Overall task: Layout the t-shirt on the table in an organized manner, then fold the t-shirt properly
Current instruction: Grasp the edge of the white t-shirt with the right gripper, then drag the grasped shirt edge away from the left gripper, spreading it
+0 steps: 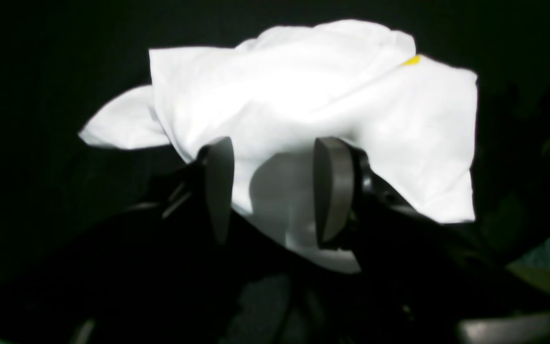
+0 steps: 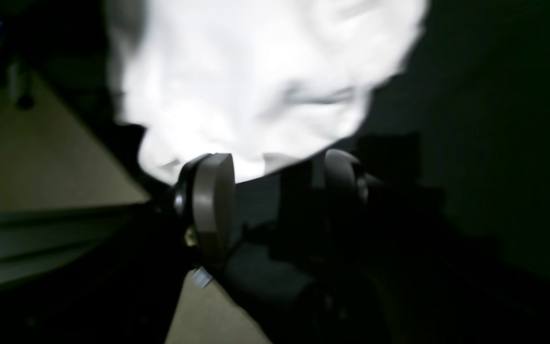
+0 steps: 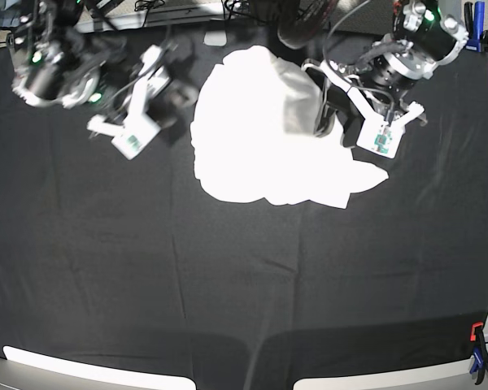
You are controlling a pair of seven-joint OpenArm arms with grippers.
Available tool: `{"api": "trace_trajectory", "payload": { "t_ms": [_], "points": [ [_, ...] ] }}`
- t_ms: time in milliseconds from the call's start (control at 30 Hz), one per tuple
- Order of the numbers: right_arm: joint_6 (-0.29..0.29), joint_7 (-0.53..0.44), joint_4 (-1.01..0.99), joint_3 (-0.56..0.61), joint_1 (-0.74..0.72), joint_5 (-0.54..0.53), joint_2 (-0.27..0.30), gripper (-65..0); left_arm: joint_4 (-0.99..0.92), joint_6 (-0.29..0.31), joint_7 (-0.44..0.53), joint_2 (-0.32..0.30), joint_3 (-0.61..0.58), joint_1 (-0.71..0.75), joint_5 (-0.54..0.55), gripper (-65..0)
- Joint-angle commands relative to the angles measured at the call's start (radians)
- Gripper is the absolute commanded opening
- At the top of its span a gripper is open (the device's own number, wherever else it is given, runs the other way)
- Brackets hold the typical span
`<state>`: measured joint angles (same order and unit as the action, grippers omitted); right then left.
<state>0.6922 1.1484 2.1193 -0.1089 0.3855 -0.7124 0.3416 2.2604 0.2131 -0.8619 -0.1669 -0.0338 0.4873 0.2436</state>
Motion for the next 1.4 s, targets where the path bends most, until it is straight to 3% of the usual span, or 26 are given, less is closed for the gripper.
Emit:
{"api": "trace_trajectory", "payload": {
  "t_ms": [0,133,400,533,667,733,833,1000,1367],
  "points": [
    [0.006,-0.019,0.018,0.023,-0.005,-0.018,0.008,-35.1,0.019,0.001,0.016,-0.003,0.0,-0.002,0.009,-39.8],
    [0.006,-0.075,0.018,0.179,-0.006,0.097,0.035,-35.1,0.019,0.001,0.018,-0.003,0.0,-0.003,0.009,-39.8],
    [0.006,-0.283,0.018,0.499,-0.014,0.557,0.173,-35.1,0.019,0.001,0.018,-0.003,0.0,-0.003,0.009,-39.8],
    [0.006,-0.347,0.018,0.599,-0.025,0.704,0.211,-35.1,0.019,0.001,0.022,-0.003,0.0,-0.003,-0.001,-39.8],
    [0.006,-0.383,0.018,0.672,-0.025,0.78,0.223,-35.1,0.019,-0.012,0.086,-0.003,0.0,-0.003,-0.2,-39.8],
    [0.004,-0.399,0.018,0.697,-0.025,0.827,0.223,-35.1,0.019,-0.08,0.1,-0.003,0.0,-0.003,-0.274,-39.8],
    [-0.082,-0.435,0.018,0.72,-0.025,0.909,0.224,-35.1,0.019,-0.153,0.1,-0.003,0.0,-0.003,-0.353,-39.8],
    [-0.184,-0.452,0.017,0.72,-0.025,0.975,0.224,-35.1,0.019,-0.161,0.096,-0.003,0.0,-0.003,-0.356,-39.8],
    [-0.186,-0.461,0.013,0.72,-0.024,0.964,0.223,-35.1,0.019,-0.161,0.092,-0.003,0.0,-0.003,-0.355,-39.8]
  ]
}}
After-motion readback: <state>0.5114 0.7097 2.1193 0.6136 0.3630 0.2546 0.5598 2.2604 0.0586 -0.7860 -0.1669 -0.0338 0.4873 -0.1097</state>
